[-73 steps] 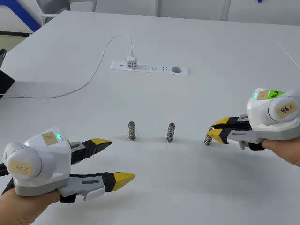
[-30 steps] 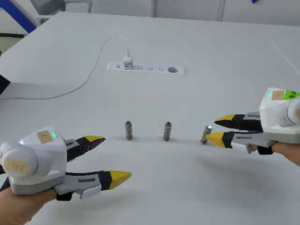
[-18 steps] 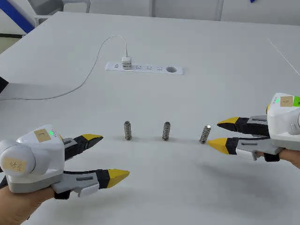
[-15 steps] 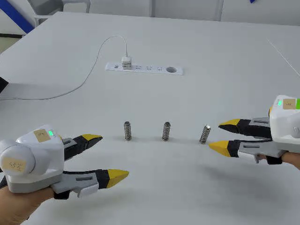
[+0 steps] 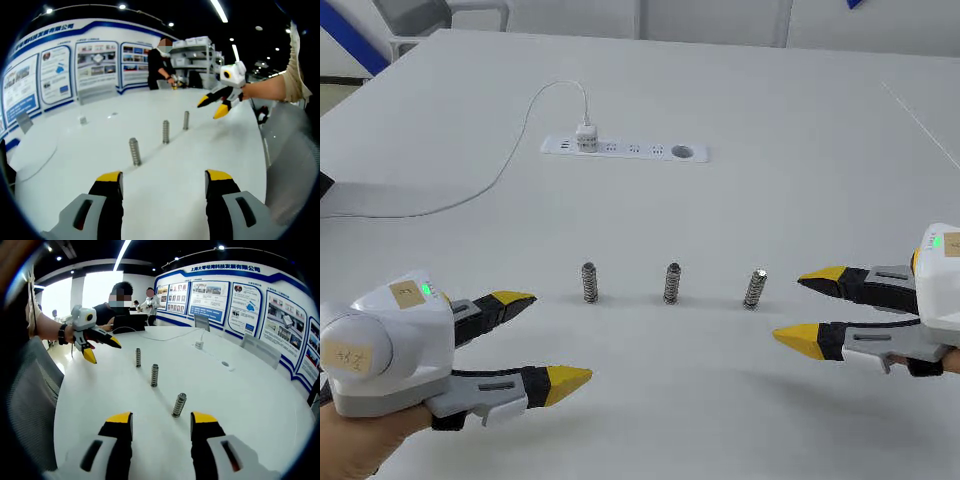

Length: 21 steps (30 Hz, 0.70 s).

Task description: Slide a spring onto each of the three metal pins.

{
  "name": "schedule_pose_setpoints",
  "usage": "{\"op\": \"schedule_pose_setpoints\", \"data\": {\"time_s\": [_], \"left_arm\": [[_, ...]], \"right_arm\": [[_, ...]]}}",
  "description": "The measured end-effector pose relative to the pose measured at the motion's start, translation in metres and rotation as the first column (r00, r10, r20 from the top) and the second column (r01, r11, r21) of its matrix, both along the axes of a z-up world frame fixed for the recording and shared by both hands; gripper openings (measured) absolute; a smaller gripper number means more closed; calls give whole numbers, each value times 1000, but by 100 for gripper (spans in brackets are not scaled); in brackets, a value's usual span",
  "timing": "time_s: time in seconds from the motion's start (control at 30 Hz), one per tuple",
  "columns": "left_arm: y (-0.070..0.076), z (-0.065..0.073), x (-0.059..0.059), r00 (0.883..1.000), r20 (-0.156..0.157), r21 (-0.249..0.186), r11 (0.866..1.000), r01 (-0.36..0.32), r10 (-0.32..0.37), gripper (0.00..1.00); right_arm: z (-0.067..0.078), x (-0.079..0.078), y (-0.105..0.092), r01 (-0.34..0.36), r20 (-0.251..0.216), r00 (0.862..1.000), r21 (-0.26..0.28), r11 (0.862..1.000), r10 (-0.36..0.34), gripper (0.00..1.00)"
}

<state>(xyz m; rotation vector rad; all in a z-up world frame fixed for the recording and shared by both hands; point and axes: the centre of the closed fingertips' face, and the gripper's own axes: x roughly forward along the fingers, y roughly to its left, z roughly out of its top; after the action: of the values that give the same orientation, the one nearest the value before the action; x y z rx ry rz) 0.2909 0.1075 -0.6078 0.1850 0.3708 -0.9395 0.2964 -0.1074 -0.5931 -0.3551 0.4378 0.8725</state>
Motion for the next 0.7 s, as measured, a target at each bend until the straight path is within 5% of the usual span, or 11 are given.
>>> {"op": "schedule_pose_setpoints", "data": {"time_s": [0.7], "left_arm": [[0, -1, -2, 1000, -2, 1, 1000, -3, 4, 68]], "right_arm": [[-2, -9, 3, -27, 6, 1000, 10, 1000, 27, 65]]}}
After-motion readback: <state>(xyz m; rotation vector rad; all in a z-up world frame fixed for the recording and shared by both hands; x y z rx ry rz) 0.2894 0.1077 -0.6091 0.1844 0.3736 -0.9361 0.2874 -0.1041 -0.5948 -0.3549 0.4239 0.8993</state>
